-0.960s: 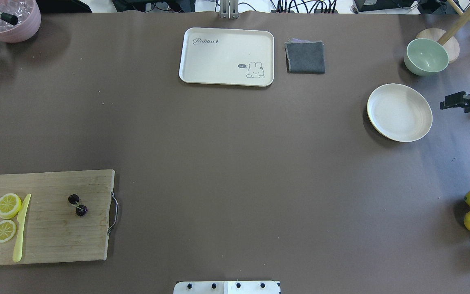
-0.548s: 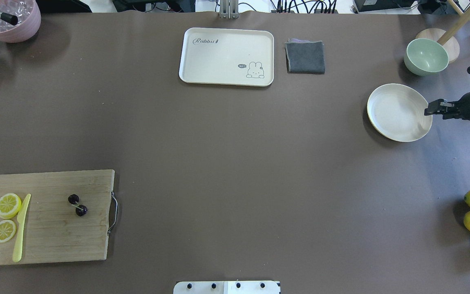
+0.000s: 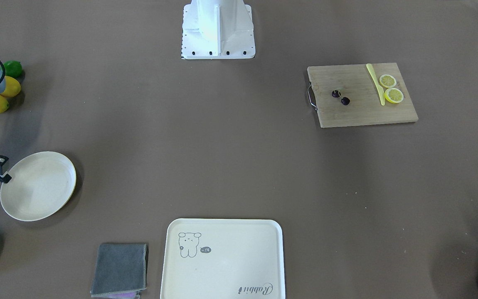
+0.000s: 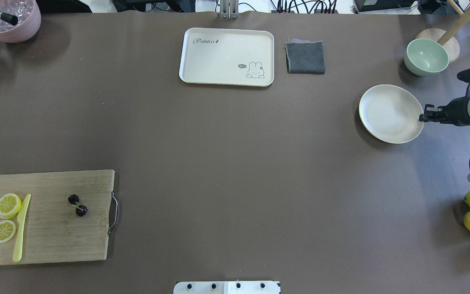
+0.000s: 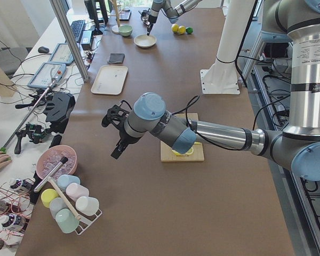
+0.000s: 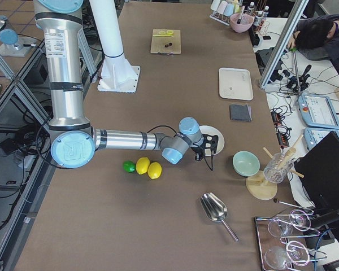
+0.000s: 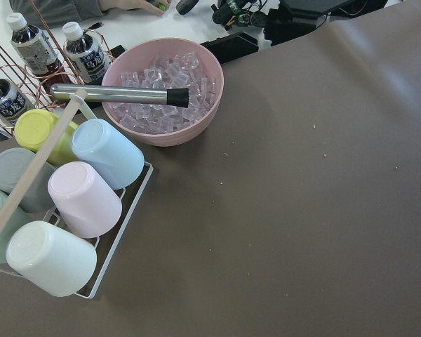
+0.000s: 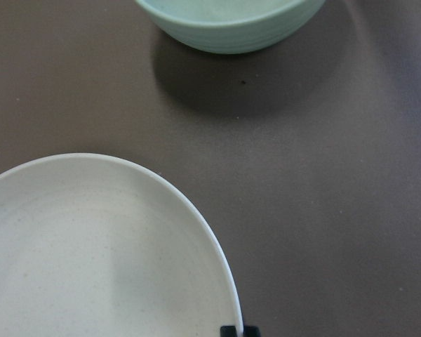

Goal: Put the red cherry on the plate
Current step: 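Reach the right gripper to the white plate and grip its rim, then slide the white plate with the right gripper toward the table center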

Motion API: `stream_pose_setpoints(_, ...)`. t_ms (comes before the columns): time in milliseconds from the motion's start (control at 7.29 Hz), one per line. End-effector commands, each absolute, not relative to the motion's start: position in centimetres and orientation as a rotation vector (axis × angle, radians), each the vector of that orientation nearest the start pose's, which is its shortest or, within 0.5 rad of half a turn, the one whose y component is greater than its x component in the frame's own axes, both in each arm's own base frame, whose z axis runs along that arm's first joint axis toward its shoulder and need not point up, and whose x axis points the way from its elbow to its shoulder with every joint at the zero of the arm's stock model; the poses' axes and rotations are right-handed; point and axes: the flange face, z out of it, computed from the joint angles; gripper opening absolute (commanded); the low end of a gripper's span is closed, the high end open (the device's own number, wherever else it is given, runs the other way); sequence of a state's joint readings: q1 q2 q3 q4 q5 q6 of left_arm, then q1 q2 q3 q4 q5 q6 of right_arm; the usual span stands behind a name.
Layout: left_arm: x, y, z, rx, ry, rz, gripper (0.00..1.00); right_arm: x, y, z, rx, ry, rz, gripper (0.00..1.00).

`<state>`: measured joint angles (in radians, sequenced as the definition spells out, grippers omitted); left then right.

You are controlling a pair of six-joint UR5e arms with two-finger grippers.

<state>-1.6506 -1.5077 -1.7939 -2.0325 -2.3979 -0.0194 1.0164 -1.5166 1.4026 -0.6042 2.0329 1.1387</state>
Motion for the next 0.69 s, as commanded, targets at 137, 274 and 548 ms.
stream_pose_setpoints(137,-9.8,-47.4,52.1,0.606,0.782,0.165,0.98,-23.1,-52.5,52.7,0.214,-1.067,0.440,0.00)
stream_pose_setpoints(274,-9.8,-47.4,52.1,0.606,0.782,0.165,0.98,-27.2,-52.0,47.9,0.170,-1.121,0.472,0.00)
stream_pose_setpoints(548,-9.8,-47.5,52.0,0.609,0.781,0.166,0.98,-37.0,-49.2,38.2,0.150,-1.139,0.524,0.00)
